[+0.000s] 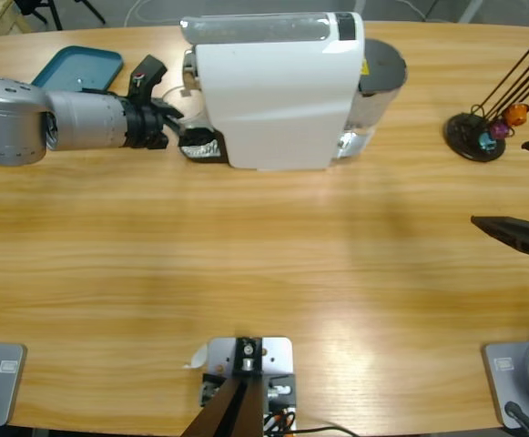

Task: Pour coffee

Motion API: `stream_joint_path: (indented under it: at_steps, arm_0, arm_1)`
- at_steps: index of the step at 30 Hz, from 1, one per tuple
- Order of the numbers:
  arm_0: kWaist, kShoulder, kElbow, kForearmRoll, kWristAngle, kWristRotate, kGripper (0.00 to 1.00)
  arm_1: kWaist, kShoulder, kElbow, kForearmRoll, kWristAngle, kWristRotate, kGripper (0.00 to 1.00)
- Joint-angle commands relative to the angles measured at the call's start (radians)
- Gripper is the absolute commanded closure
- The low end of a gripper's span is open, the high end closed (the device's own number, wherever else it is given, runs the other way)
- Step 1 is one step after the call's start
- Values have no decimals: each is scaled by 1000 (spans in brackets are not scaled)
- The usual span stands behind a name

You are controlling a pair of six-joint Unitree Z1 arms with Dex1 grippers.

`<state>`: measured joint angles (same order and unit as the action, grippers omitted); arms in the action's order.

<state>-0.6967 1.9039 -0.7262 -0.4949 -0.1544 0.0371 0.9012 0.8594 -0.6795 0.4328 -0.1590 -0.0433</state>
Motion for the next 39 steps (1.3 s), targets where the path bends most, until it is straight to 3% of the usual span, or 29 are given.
stream_joint_path:
  at_steps: [1, 16, 20, 24, 28, 31, 33, 35, 38, 39]
  arm_0:
    - [-7, 32, 32, 12, -10, 16, 32]
    - [-7, -132, 147, 14, -10, 36, 32]
    - [-19, -277, 204, 35, -14, 32, 32]
    - [-20, -454, 200, 261, 8, 22, 32]
    - [-20, -574, 165, 522, 118, -9, 56]
    - [-50, -658, 127, 636, 239, -9, 59]
    - [-87, -690, 88, 729, 305, -9, 57]
    - [-114, -710, 51, 809, 339, -10, 52]
    - [-115, -720, 52, 822, 357, -24, 42]
    - [-115, -719, 57, 813, 361, -30, 37]
  arm_1:
    - [-11, -13, 34, -6, 9, -7, 46]
    - [-13, -17, 38, -9, 10, -7, 46]
    - [-13, -13, 50, -28, 11, 2, 25]
    - [-13, -2, 44, -22, 8, 5, 0]
    - [-13, 9, 12, 10, 5, 18, 0]
    - [-52, 80, -72, 76, 19, 40, 19]
    - [-82, 137, -138, 89, 27, 35, 316]
    - [-129, 199, -207, 92, 44, 31, 540]
    - [-216, 325, -339, 133, 127, -6, 966]
    - [-236, 369, -388, 156, 139, -21, 1000]
